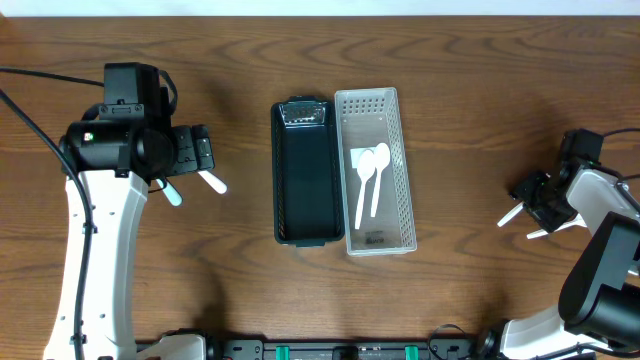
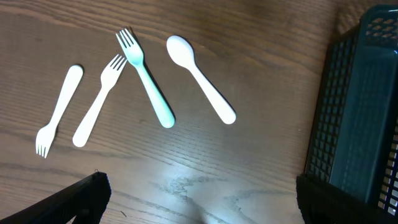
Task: Pack container
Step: 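Reach the right gripper to a white spoon and grasp it, then carry the spoon into the clear basket and open the gripper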
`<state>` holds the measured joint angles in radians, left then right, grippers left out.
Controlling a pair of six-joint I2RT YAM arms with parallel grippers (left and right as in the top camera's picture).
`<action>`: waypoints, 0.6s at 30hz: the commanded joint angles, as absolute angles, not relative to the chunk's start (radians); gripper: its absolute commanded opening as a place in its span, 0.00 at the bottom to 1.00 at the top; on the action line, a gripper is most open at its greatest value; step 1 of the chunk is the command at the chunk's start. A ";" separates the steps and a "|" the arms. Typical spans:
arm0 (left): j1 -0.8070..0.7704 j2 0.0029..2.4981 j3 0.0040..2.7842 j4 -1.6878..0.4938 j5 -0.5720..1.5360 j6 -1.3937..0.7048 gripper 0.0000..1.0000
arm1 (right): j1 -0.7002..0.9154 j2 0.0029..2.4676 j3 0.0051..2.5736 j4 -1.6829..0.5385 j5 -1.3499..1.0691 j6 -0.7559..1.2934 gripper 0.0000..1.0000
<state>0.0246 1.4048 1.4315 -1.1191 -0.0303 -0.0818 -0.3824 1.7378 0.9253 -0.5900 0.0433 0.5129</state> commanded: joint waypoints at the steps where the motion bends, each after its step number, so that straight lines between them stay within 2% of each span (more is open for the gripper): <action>1: 0.028 1.410 1.427 -1.122 -0.037 -0.091 0.98 | -0.385 1.761 0.888 -0.590 0.025 0.515 0.44; 5: 0.028 1.410 1.427 -1.122 -0.037 -0.091 0.98 | -0.385 1.761 0.888 -0.589 0.025 0.515 0.21; 11: 0.028 1.410 1.427 -1.126 -0.037 -0.091 0.98 | -0.385 1.761 0.889 -0.590 0.025 0.515 0.01; 18: 0.028 1.410 1.427 -1.126 -0.037 -0.091 0.98 | -0.351 1.735 0.985 -0.669 -0.020 0.485 0.01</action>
<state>0.0246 1.4048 1.4315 -1.1213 -0.0303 -0.0822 -0.3771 1.7359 0.9371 -0.6353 0.0292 0.5091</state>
